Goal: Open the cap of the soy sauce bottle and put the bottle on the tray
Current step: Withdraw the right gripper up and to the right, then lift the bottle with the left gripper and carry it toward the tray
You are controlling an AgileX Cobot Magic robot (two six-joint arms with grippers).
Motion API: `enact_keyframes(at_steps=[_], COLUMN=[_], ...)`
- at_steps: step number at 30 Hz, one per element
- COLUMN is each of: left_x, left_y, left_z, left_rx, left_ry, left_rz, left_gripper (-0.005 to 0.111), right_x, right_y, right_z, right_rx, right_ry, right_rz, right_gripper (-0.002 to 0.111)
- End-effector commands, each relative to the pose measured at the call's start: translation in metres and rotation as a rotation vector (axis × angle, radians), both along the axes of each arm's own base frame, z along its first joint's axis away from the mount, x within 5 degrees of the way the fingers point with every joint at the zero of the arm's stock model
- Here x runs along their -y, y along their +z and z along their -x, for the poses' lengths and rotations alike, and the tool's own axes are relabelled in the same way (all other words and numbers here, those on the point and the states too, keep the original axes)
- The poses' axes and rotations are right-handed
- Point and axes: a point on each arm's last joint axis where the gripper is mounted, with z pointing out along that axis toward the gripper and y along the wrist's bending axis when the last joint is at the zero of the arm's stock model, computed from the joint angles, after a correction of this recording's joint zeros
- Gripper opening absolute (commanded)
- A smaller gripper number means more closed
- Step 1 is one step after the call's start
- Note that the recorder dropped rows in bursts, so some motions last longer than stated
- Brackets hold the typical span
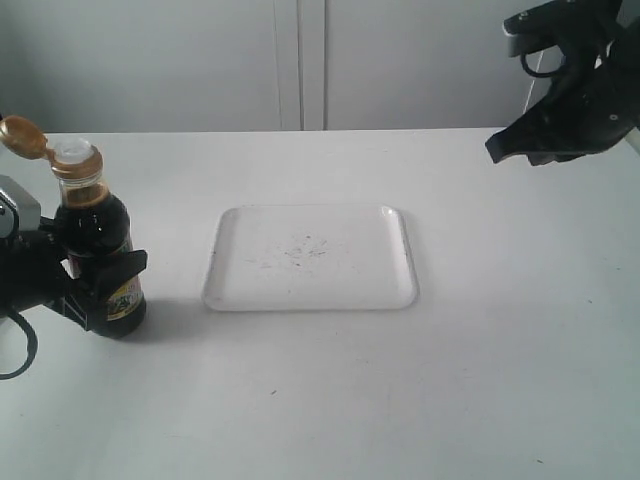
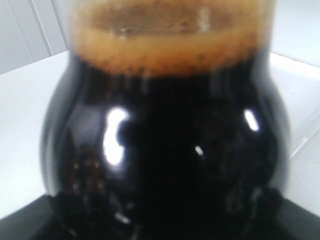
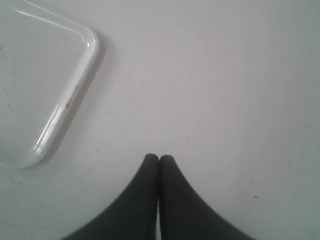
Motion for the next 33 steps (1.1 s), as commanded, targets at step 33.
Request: enact_keyframes(at_steps=[33], left_x=[0.003], left_y=[0.066], left_z=[0.004], left_rx=[0.123], left_ry=[0.113], left_rz=[0.177], left_gripper=[0.000], right_x=[0.007], right_y=[-0.009], right_z=[0.008], right_rx=[0.106], right_ry=[-0.031], right_rz=[-0.041], right_gripper=[0.000])
